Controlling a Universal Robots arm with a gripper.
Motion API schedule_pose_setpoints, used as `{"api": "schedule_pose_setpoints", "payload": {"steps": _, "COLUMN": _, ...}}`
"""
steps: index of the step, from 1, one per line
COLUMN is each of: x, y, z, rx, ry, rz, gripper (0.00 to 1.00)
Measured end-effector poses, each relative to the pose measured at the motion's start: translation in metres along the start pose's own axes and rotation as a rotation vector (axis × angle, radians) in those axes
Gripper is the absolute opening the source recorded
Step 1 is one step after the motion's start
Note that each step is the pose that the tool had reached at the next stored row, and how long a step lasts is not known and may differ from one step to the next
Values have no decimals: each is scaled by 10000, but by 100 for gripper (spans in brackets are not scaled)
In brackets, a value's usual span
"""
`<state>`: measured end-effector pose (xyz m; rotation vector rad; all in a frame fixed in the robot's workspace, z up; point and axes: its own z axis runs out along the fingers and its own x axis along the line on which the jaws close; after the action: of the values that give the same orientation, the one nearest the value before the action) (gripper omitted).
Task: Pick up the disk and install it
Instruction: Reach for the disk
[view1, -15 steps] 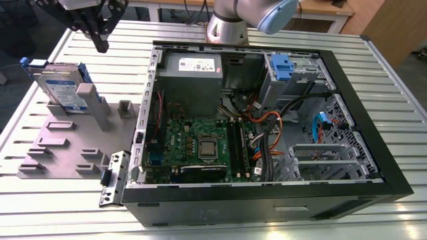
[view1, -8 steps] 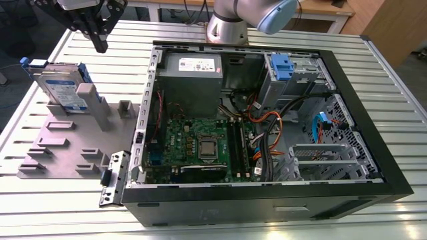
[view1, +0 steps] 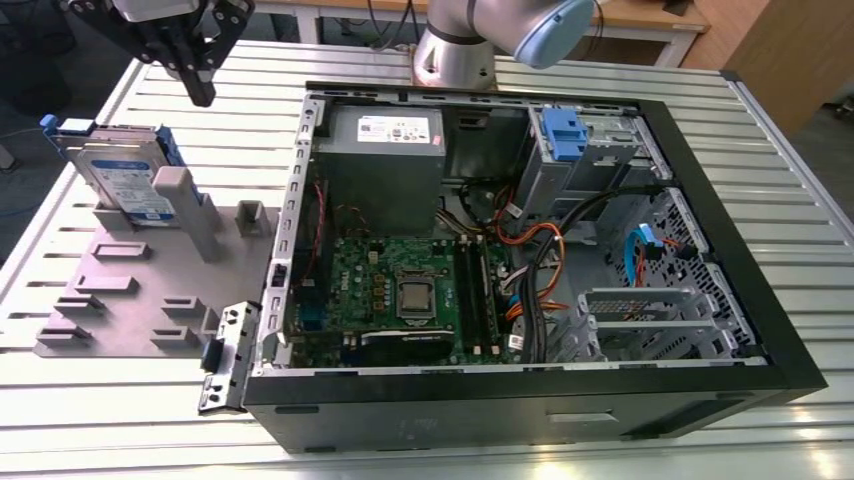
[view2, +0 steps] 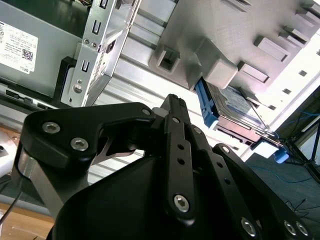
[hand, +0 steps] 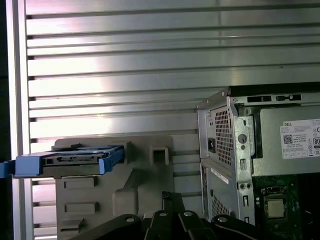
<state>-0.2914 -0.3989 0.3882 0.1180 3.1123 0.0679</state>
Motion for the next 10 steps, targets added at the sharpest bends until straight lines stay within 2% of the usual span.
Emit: {"api": "schedule_pose_setpoints", "payload": {"steps": 10, "x": 0, "y": -1, "z": 18, "rx": 1, "ry": 2, "rz": -1, "gripper": 11}}
